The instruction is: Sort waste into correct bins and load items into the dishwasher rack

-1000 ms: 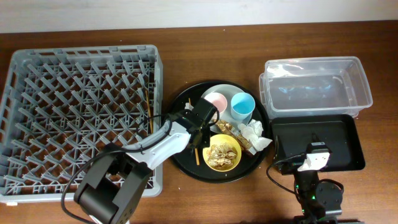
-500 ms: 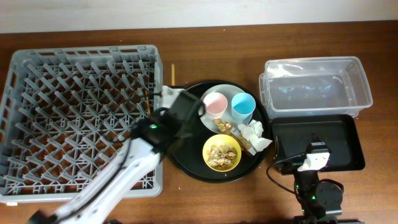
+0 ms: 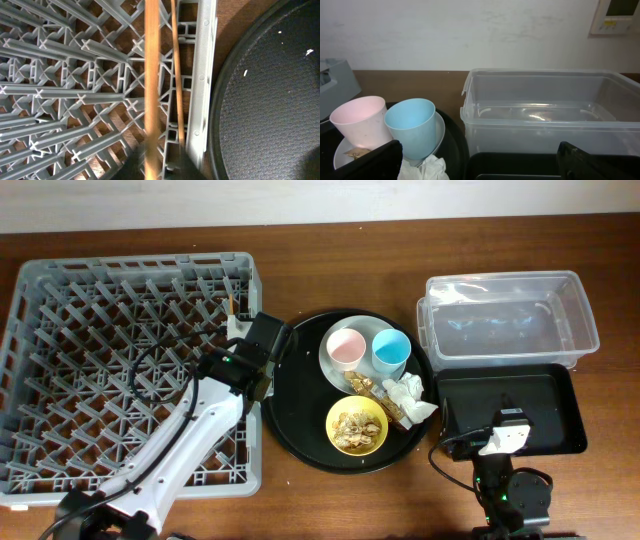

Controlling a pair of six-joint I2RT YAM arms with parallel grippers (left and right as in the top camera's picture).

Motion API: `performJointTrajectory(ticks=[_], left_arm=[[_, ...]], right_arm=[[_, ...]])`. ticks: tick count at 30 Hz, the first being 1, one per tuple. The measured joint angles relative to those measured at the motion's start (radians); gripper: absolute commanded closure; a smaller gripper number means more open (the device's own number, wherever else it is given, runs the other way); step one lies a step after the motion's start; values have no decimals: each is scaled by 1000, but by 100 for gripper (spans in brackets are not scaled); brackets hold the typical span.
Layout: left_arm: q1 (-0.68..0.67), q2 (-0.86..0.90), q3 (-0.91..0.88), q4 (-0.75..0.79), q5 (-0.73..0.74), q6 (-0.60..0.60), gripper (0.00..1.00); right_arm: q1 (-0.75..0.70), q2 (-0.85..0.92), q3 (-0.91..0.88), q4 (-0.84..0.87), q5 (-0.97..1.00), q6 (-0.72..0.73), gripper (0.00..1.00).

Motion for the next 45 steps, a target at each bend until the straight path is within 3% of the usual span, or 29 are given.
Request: performJointTrajectory(ticks=[7, 8, 9, 10, 14, 18, 21, 23, 24, 26, 27, 28, 30, 32, 34, 38, 41, 45], left_arm=[[0, 0, 0, 0, -1, 3, 39], [0, -4, 0, 0, 22, 3, 33], [0, -18, 3, -2, 62, 6, 13], [0, -53, 17, -5, 120, 18, 1], [31, -316, 134, 0, 384, 37, 1], [108, -524, 138, -56, 406, 42, 1], [108, -541, 143, -141, 398, 45, 1], [108, -539, 144, -186, 396, 45, 1], [109, -539, 145, -195, 393, 45, 1], [111, -539, 146, -214, 389, 45, 1], [111, -539, 146, -212, 389, 45, 1], [111, -539, 146, -216, 389, 45, 1], [111, -539, 146, -213, 388, 45, 1], [111, -539, 146, -214, 389, 45, 1], [111, -539, 146, -213, 388, 46, 1], [111, -539, 146, -213, 388, 46, 1], [111, -539, 146, -214, 388, 46, 1], [112, -539, 146, -214, 389, 46, 1]], right_arm=[[0, 0, 0, 0, 0, 0, 1], [0, 0, 0, 0, 0, 0, 1], [0, 0, 0, 0, 0, 0, 2], [0, 0, 0, 0, 0, 0, 1], [0, 0, 0, 4, -4, 0, 1], [0, 2, 32, 62, -214, 0, 1], [0, 130, 360, -215, -278, 5, 1], [0, 361, 685, -497, -294, 5, 1], [0, 552, 924, -766, -294, 3, 1], [-2, 887, 1310, -1043, -299, 8, 3], [-2, 999, 1445, -1127, -333, 16, 48], [-4, 1130, 1580, -1263, -422, 22, 57], [20, 1258, 1625, -1363, -534, 37, 66], [151, 1268, 1583, -1346, -489, 81, 65], [416, 1263, 1468, -1261, -305, 232, 61], [756, 1324, 1175, -941, -16, 478, 60], [848, 1507, 1108, -780, 39, 521, 60], [878, 1708, 1098, -700, 60, 528, 61]])
